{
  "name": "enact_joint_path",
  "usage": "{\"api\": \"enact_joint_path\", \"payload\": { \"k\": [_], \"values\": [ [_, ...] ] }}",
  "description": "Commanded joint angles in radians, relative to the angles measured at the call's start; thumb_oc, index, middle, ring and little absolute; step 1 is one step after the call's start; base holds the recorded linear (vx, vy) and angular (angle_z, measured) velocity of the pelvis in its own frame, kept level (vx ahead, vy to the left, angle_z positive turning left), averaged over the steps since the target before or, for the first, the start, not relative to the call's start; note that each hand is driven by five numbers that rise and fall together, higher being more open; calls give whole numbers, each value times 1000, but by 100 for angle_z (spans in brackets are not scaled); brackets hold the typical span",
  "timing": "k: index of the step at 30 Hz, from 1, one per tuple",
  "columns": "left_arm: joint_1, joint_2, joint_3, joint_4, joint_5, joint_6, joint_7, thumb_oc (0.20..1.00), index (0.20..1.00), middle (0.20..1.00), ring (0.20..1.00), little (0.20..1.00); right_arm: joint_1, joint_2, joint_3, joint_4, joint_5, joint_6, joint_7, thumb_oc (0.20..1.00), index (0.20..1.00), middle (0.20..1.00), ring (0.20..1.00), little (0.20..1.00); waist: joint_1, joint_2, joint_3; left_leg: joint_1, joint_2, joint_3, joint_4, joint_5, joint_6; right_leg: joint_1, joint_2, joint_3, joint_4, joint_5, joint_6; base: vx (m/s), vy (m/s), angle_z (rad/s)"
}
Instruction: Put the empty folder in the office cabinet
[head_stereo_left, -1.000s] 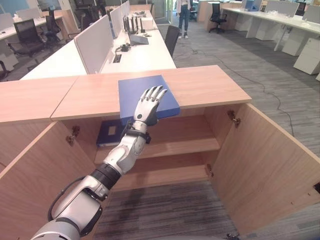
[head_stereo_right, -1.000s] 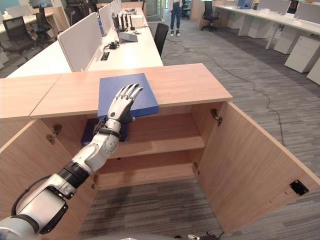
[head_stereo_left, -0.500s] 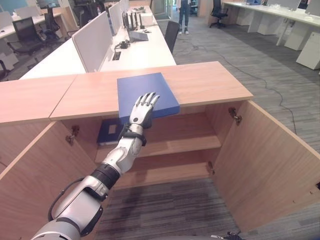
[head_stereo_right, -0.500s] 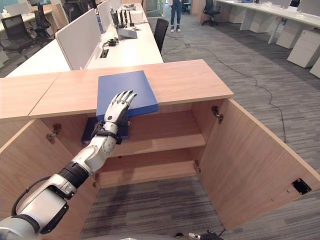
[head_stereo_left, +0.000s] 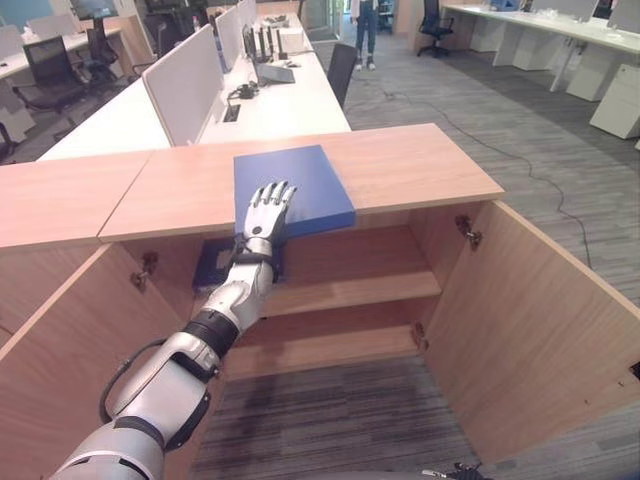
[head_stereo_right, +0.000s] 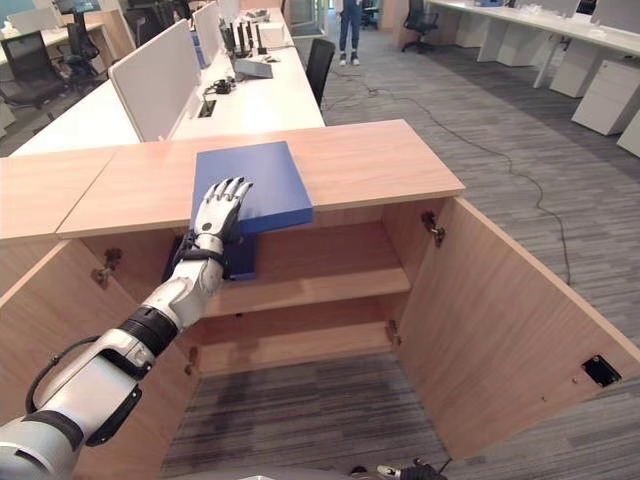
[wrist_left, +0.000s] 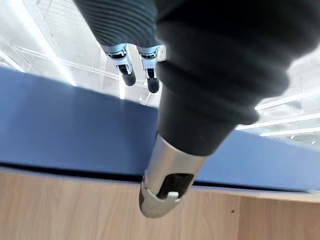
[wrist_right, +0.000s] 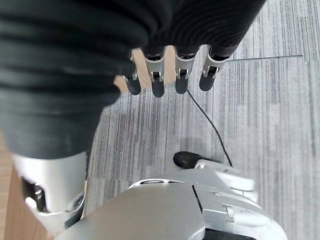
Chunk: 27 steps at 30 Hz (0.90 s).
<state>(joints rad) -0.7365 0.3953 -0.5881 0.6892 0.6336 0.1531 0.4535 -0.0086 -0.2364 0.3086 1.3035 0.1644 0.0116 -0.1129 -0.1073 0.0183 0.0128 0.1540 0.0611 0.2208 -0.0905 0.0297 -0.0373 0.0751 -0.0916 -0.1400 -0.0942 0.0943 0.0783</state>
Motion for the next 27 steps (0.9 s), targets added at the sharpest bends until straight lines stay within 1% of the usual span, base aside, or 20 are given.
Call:
{"api": "enact_joint_path", "payload": {
  "k": [1, 7, 8, 9, 10, 11, 12, 13, 14, 18, 20, 22, 23, 24, 25, 27],
  "values": [
    [-235, 25, 15, 139, -21, -1, 21, 1000, 1000, 1000, 1000, 1000, -31, -5, 45, 56, -36, 5, 3, 1000, 1000, 1000, 1000, 1000, -17, -28, -2, 42, -33, -45, 3, -91, 10, 59, 28, -5, 7, -52, 41, -12, 2, -6],
    [-234, -9, -20, 275, -28, 4, 4, 1000, 1000, 1000, 1000, 1000, -35, -6, 51, 63, -32, 4, 4, 1000, 1000, 1000, 1000, 1000, -19, -26, -1, 47, -35, -44, 3, -90, 10, 62, 28, -3, 7, -53, 42, -4, 0, -3],
    [-237, -13, -28, 294, -27, 4, 1, 799, 799, 799, 799, 799, -35, -6, 53, 64, -33, 3, 4, 1000, 1000, 1000, 1000, 1000, -18, -25, 0, 47, -35, -44, 3, -90, 10, 62, 28, -1, 7, -53, 42, -11, -10, -5],
    [-240, -22, -43, 331, -32, 4, -6, 624, 624, 624, 624, 624, -39, -6, 55, 66, -30, 3, 2, 1000, 1000, 1000, 1000, 1000, -19, -24, 1, 48, -34, -43, 3, -90, 10, 62, 28, -2, 7, -54, 41, -15, -9, -4],
    [-238, -26, -48, 347, -34, 3, -9, 555, 555, 555, 555, 555, -40, -6, 56, 67, -28, 3, 2, 1000, 1000, 1000, 1000, 1000, -19, -23, 2, 48, -35, -43, 3, -90, 10, 63, 29, -2, 7, -55, 41, -16, -13, -4],
    [-238, -29, -56, 368, -32, 4, -15, 520, 520, 520, 520, 520, -42, -6, 57, 69, -27, 2, 2, 1000, 1000, 1000, 1000, 1000, -19, -23, 2, 49, -35, -43, 3, -90, 10, 64, 29, -3, 7, -55, 41, 0, 0, 0],
    [-238, -33, -61, 386, -32, 3, -17, 448, 448, 448, 448, 448, -43, -5, 57, 70, -26, 1, 2, 1000, 1000, 1000, 1000, 1000, -19, -23, 2, 49, -35, -42, 3, -90, 10, 65, 29, -3, 7, -55, 41, 0, 0, 0],
    [-238, -37, -70, 412, -31, 5, -23, 398, 398, 398, 398, 398, -44, -5, 58, 73, -24, 0, 2, 1000, 1000, 1000, 1000, 1000, -19, -22, 3, 51, -35, -41, 3, -90, 10, 65, 30, -2, 7, -56, 40, 0, 0, 0],
    [-239, -40, -73, 425, -33, 4, -24, 379, 379, 379, 379, 379, -44, -5, 58, 74, -22, 0, 2, 1000, 1000, 1000, 1000, 1000, -19, -22, 3, 50, -35, -41, 3, -89, 10, 65, 30, -3, 7, -56, 40, 0, 0, 0],
    [-239, -57, -90, 498, -30, 6, -41, 398, 398, 398, 398, 398, -50, -7, 61, 82, -19, -2, 0, 1000, 1000, 1000, 1000, 1000, -19, -20, 6, 52, -35, -41, 3, -87, 10, 66, 31, -5, 7, -55, 40, 0, 0, 0],
    [-232, -56, -96, 524, -27, 6, -46, 391, 391, 391, 391, 391, -51, -6, 62, 86, -15, -2, 0, 1000, 1000, 1000, 1000, 1000, -18, -19, 6, 51, -36, -40, 3, -87, 9, 66, 31, -4, 7, -56, 40, 0, 0, 0],
    [-235, -54, -100, 533, -22, 6, -42, 351, 351, 351, 351, 351, -51, -5, 64, 86, -12, -5, -1, 1000, 1000, 1000, 1000, 1000, -16, -19, 8, 51, -36, -41, 3, -86, 9, 66, 32, -4, 7, -56, 40, 0, 0, 0],
    [-236, -51, -102, 531, -20, 6, -40, 244, 244, 244, 244, 244, -50, -5, 65, 86, -11, -7, -2, 1000, 1000, 1000, 1000, 1000, -16, -19, 9, 51, -36, -41, 3, -86, 8, 66, 32, -6, 7, -56, 40, 0, 0, 0],
    [-236, -51, -102, 531, -20, 6, -40, 244, 244, 244, 244, 244, -50, -5, 65, 87, -11, -7, -2, 1000, 1000, 1000, 1000, 1000, -16, -19, 9, 51, -36, -41, 3, -86, 8, 66, 32, -7, 7, -56, 40, 0, 0, 0],
    [-239, -48, -103, 529, -17, 6, -36, 200, 200, 200, 200, 200, -50, -5, 67, 87, -12, -8, -3, 1000, 1000, 1000, 1000, 1000, -16, -20, 9, 51, -36, -42, 3, -86, 8, 66, 31, -6, 7, -56, 40, 0, 0, 0],
    [-242, -44, -108, 521, -11, 5, -33, 200, 200, 200, 200, 200, -49, -6, 68, 86, -12, -9, -4, 1000, 1000, 1000, 1000, 1000, -14, -20, 10, 49, -35, -44, 3, -86, 8, 66, 31, -7, 7, -56, 40, 0, 0, 0]
  ]
}}
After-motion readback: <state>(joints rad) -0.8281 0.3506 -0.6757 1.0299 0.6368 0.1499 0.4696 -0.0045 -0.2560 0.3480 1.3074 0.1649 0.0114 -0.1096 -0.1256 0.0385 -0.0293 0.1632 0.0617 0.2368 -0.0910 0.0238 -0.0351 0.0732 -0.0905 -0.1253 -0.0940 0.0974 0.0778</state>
